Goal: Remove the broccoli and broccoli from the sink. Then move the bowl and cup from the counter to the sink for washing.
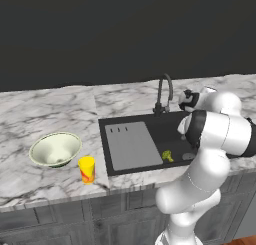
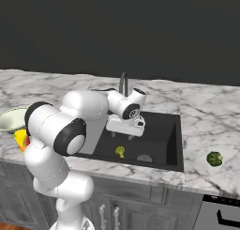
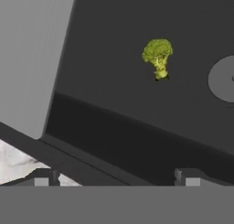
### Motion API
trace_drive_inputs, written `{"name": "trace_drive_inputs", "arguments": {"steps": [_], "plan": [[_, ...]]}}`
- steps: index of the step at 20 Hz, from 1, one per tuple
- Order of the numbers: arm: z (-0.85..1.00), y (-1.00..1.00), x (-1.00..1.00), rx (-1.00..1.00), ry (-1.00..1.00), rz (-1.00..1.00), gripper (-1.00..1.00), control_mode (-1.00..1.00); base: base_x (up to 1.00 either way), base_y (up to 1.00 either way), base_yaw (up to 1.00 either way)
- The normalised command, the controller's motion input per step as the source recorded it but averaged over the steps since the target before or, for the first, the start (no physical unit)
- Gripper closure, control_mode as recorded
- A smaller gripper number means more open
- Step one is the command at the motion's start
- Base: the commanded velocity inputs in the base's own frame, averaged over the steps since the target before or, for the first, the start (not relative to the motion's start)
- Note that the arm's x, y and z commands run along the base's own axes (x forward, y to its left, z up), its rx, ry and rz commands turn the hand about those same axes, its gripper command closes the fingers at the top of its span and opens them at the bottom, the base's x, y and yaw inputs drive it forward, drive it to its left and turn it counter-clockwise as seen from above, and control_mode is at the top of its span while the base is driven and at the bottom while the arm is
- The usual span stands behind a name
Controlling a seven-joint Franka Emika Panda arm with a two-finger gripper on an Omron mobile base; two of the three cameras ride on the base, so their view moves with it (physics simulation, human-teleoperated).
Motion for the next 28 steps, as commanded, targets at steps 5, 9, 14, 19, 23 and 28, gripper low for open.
{"name": "trace_drive_inputs", "arguments": {"steps": [5, 9, 14, 19, 23, 28], "plan": [[-0.12, 0.02, 0.05, 0.0, -0.05, 0.0, -1.0, -1.0, 0.0, 0.0, 0.0], [-0.1, 0.03, 0.09, 0.0, 0.0, 0.0, -1.0, -1.0, 0.0, 0.0, 0.0], [-0.11, 0.03, 0.06, 0.0, 0.0, 0.0, -1.0, -1.0, 0.0, 0.0, 0.0], [-0.12, 0.01, 0.05, 0.07, 0.0, 0.0, -1.0, -1.0, 0.0, 0.0, 0.0], [-0.15, 0.01, 0.06, 0.12, 0.0, 0.0, -1.0, -1.0, 0.0, 0.0, 0.0], [-0.15, 0.01, 0.07, 0.07, 0.0, 0.0, -1.0, -1.0, 0.0, 0.0, 0.0]]}}
